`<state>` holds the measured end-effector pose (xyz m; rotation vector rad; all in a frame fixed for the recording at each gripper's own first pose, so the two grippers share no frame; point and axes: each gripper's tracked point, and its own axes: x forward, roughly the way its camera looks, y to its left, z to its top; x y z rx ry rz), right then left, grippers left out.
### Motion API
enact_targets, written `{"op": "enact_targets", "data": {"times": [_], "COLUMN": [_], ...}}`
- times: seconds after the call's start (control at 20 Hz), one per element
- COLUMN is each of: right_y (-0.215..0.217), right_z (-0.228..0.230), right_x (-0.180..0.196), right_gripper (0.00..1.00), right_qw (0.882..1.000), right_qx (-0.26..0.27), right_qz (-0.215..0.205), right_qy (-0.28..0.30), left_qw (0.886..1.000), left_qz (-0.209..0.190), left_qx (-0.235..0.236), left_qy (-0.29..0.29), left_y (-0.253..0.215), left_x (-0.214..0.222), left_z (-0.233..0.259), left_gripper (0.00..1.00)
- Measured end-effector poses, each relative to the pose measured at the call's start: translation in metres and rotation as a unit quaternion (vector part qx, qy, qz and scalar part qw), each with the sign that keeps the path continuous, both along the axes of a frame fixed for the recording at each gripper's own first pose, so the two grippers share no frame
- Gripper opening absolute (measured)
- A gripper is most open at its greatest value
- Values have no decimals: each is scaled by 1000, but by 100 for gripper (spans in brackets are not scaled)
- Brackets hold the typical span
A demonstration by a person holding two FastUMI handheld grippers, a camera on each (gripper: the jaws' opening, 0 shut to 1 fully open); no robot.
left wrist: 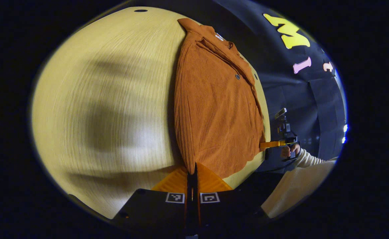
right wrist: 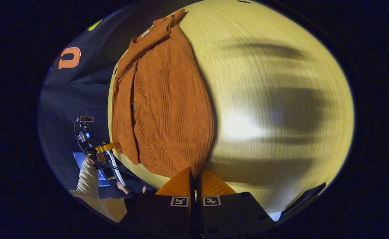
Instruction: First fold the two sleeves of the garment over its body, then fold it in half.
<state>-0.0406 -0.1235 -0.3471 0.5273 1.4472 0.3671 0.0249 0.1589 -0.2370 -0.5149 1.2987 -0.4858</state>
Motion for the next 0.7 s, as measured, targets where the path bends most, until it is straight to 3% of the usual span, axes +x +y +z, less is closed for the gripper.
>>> {"op": "enact_targets", "data": {"times": [0.4,0.7], "right_y": [9,31], "right_z": [58,128], "right_x": [12,48], "right_gripper": [0,0], "right_qw": [998,988], "right_qx": [37,77], "right_qz": [13,39], "right_qy": [-58,-127], "left_qw": [998,995], "left_qz": [30,-14], "left_qx": [53,99], "left_qy": [-10,-32], "left_y": [-9,-22], "left_x": [7,26], "left_z": [38,75], "left_gripper": [3,3]}}
